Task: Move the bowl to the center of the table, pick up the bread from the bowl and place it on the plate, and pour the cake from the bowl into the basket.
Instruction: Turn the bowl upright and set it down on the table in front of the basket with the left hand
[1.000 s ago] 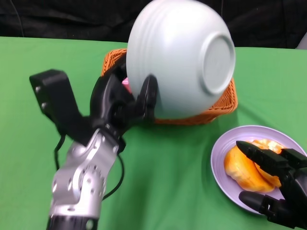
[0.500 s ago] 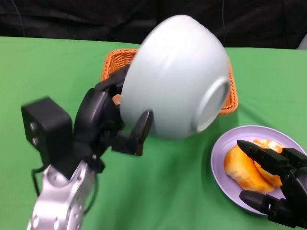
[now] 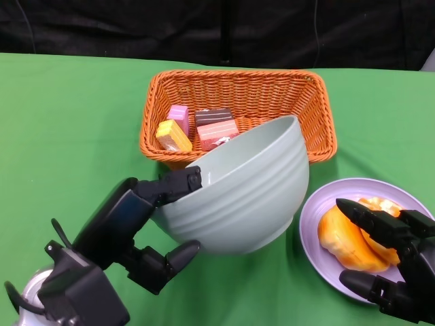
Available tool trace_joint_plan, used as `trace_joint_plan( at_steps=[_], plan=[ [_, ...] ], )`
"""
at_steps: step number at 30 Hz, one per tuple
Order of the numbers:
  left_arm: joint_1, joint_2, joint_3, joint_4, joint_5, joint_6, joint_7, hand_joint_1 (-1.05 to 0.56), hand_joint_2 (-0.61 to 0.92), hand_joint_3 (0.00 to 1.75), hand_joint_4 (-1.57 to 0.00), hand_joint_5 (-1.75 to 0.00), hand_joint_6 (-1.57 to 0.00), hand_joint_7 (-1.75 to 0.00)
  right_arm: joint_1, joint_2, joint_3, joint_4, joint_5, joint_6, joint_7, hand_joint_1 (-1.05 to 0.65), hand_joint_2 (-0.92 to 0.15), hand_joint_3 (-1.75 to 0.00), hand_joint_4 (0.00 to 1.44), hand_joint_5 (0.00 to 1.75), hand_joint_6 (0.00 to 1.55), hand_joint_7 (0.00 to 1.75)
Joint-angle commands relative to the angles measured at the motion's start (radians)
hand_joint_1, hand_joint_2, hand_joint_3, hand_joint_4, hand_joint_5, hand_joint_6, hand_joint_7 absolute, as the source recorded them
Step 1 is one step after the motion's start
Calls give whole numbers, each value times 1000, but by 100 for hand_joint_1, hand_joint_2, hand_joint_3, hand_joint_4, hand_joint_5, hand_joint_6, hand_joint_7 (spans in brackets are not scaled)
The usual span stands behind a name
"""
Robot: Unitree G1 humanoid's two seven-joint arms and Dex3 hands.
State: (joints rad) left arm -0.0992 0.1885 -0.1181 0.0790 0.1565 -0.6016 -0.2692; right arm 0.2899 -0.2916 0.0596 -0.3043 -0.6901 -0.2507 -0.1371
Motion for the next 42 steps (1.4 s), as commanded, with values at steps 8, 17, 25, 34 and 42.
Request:
trace_joint_plan(
  at_steps=[8,17,25,34,42],
  plan=[
    [-26,71,20,99,264,-261,186,-11,22,172,-104,-175,-83,-175,9,-4,-8,-21,14,-2,-3,-54,-92,-31,34,80,43,7],
    [-52,98,32,143,447,-363,363,-15,23,167,-104,-175,-84,-175,10,-5,-9,-25,9,3,0,-54,-92,-30,35,81,44,7],
    [-90,189,4,132,827,-374,694,-8,11,157,-105,-175,-80,-175,13,-5,-7,-29,11,4,2,-54,-92,-30,35,80,44,7],
    [-127,279,-111,146,1012,-267,935,-12,10,148,-103,-175,-79,-175,13,-3,-7,-30,13,5,5,-54,-92,-30,34,80,43,7],
    [-185,382,-289,196,1218,-116,1079,-23,55,51,-101,-175,-85,-157,12,0,-7,-32,16,2,2,-54,-92,-30,34,80,44,7]
  ],
)
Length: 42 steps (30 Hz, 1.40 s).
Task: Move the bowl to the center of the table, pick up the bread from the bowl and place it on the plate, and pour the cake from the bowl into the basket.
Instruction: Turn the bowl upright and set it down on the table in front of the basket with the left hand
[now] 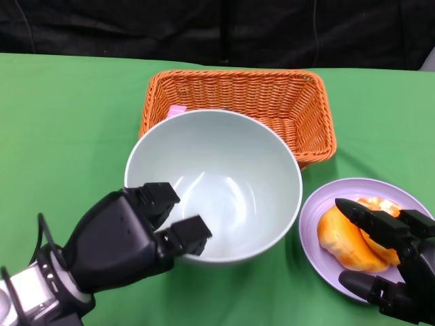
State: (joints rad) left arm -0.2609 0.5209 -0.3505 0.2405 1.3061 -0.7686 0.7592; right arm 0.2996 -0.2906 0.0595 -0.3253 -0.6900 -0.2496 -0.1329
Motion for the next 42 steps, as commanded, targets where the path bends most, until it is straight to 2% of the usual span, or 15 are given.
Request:
trace_joint_plan(
  at_steps=[1,4,15,16,18,20,21,23,25,30,34,35,36,38,42],
  plan=[
    [-30,56,-76,48,76,68,60,-24,61,37,-101,-175,-87,-149,2,-1,-7,-10,17,-1,-3,-53,-92,-30,34,79,44,6],
    [-48,75,-124,74,83,103,67,-26,68,24,-101,-175,-90,-141,2,0,-7,-10,19,-7,-7,-54,-92,-30,33,79,44,6],
    [-82,107,-228,116,60,152,106,-31,75,16,-101,-175,-90,-137,5,1,-9,-5,37,-34,-15,-53,-92,-31,32,80,42,5],
    [-77,116,-244,112,56,139,74,-31,75,16,-101,-175,-90,-136,4,2,-10,-5,41,-40,-17,-53,-92,-31,32,80,42,5],
    [-63,134,-269,99,36,118,-7,-38,80,8,-98,-175,-92,-113,4,3,-11,-7,45,-46,-19,-52,-92,-31,31,80,41,5],
    [-52,143,-278,87,11,115,-61,-40,80,3,-94,-175,-96,-95,4,2,-12,-8,46,-48,-19,-53,-92,-31,30,80,41,5],
    [-48,144,-280,85,-8,114,-87,-40,80,2,-94,-175,-97,-92,4,3,-11,-8,46,-49,-20,-53,-92,-31,30,80,41,5],
    [-33,146,-274,69,-58,107,-146,-40,78,1,-86,-171,-105,-60,6,5,-11,-7,46,-53,-26,-52,-92,-31,30,80,41,5],
    [-26,150,-273,57,-85,107,-176,-40,78,0,-84,-168,-108,-51,7,5,-11,-7,46,-56,-28,-52,-92,-31,29,81,41,5],
    [-5,155,-258,19,-196,97,-324,-37,83,1,-70,-140,-96,-36,9,6,-13,-9,51,-60,-25,-52,-92,-31,29,81,41,5],
    [1,157,-251,5,-213,98,-358,-37,85,1,-69,-134,-95,-33,9,7,-13,-9,51,-60,-24,-52,-92,-31,29,81,41,5],
    [27,176,-236,-56,-313,116,-491,-45,86,4,-55,-126,-84,-28,17,8,-7,-17,73,-81,-21,-53,-92,-31,28,81,41,5],
    [53,196,-218,-123,-412,144,-619,-60,89,13,-32,-106,-62,-18,23,8,0,-24,100,-99,-12,-53,-92,-32,28,81,41,5],
    [89,219,-184,-215,-562,184,-791,-77,91,23,-10,-82,-39,-6,24,8,12,-24,146,-126,5,-54,-92,-33,26,80,38,3],
    [121,215,-117,-284,-677,232,-908,-84,92,27,-7,-66,-32,-1,5,1,26,3,189,-172,21,-55,-92,-33,25,81,38,3]
  ],
)
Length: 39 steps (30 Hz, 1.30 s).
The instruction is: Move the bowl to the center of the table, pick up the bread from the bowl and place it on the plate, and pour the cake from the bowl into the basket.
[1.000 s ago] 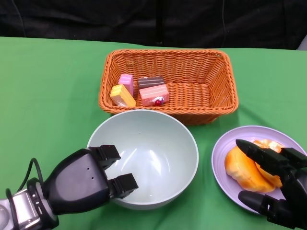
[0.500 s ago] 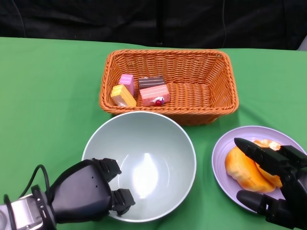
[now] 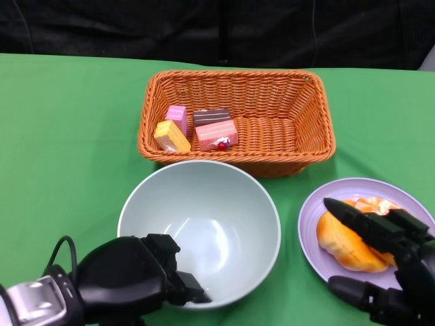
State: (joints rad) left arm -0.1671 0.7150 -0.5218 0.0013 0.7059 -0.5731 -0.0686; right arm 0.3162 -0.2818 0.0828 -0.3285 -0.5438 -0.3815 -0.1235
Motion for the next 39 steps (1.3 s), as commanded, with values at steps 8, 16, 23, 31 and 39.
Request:
trace_joint_plan(
  at_steps=[8,16,23,31,39],
  plan=[
    [91,-44,189,-89,-259,34,-129,-79,92,30,-17,-66,-38,-4,-37,-5,23,23,136,-86,81,-55,-92,-32,24,85,42,6],
    [244,-256,321,-128,-548,-6,-48,-46,92,17,-49,-110,-74,-21,-83,20,55,75,211,-143,109,-49,-92,-29,33,96,53,12],
    [313,-413,384,-159,-660,-25,-31,-25,78,48,-62,-143,-65,-98,-117,71,85,96,276,-164,129,-32,-92,-28,47,118,67,29],
    [318,-449,409,-161,-655,-26,-62,-24,62,80,-63,-146,-65,-102,-119,82,79,101,276,-172,138,-31,-92,-29,47,121,58,52],
    [411,-546,420,-184,-716,-12,-51,-4,29,159,-87,-174,-80,-151,-129,187,97,197,345,-296,99,-4,-25,-168,85,154,89,117]
  ],
)
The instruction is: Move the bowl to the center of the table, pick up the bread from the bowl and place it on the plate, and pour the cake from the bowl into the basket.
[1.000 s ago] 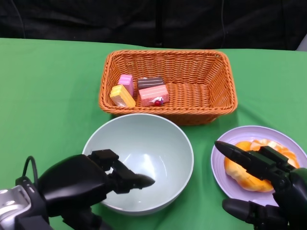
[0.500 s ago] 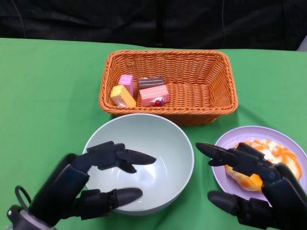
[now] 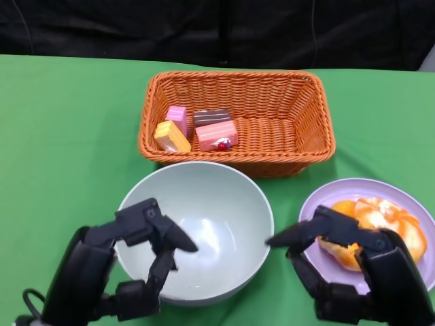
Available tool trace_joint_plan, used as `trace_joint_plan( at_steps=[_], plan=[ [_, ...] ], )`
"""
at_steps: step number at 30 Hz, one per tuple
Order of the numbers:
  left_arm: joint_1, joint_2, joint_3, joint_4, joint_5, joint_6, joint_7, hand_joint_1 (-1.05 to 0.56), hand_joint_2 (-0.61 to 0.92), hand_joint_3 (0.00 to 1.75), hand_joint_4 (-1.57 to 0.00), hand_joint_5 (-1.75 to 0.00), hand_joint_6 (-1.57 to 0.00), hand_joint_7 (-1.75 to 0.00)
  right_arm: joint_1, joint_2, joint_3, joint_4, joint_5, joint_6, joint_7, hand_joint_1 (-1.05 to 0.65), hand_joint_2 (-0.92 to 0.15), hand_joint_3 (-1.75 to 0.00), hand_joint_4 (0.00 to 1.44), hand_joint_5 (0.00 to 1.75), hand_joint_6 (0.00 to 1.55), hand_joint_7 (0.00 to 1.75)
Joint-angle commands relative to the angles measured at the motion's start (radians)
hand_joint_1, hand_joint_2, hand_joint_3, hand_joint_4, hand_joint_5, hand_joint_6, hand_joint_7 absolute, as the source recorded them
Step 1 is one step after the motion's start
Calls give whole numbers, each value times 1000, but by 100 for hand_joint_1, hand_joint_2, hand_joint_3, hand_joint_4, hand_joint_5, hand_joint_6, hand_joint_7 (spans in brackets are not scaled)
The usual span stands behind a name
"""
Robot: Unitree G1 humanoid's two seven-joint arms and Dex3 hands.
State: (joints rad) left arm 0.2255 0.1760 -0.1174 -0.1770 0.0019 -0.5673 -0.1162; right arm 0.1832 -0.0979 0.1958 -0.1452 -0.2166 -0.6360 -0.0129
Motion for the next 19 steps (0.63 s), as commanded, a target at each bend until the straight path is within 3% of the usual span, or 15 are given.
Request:
trace_joint_plan(
  at_steps=[1,3,8,19],
  plan=[
    [29,-13,19,6,-13,-38,-1,-6,29,159,-90,-174,-82,-153,10,6,-19,23,14,-63,-18,-4,-23,-171,88,164,89,130],
    [39,-23,22,29,-13,-69,-2,-9,29,158,-94,-175,-84,-157,15,7,-23,40,10,-93,-23,-5,-22,-174,91,172,87,144],
    [34,-33,20,61,-9,-102,-12,-9,29,158,-94,-174,-84,-158,3,4,-34,83,23,-131,-14,-6,-21,-175,91,175,83,154],
    [40,-45,26,97,-23,-160,-23,-8,32,155,-94,-175,-83,-159,11,6,-37,109,16,-176,-6,-9,-18,-175,89,175,81,156]
  ],
)
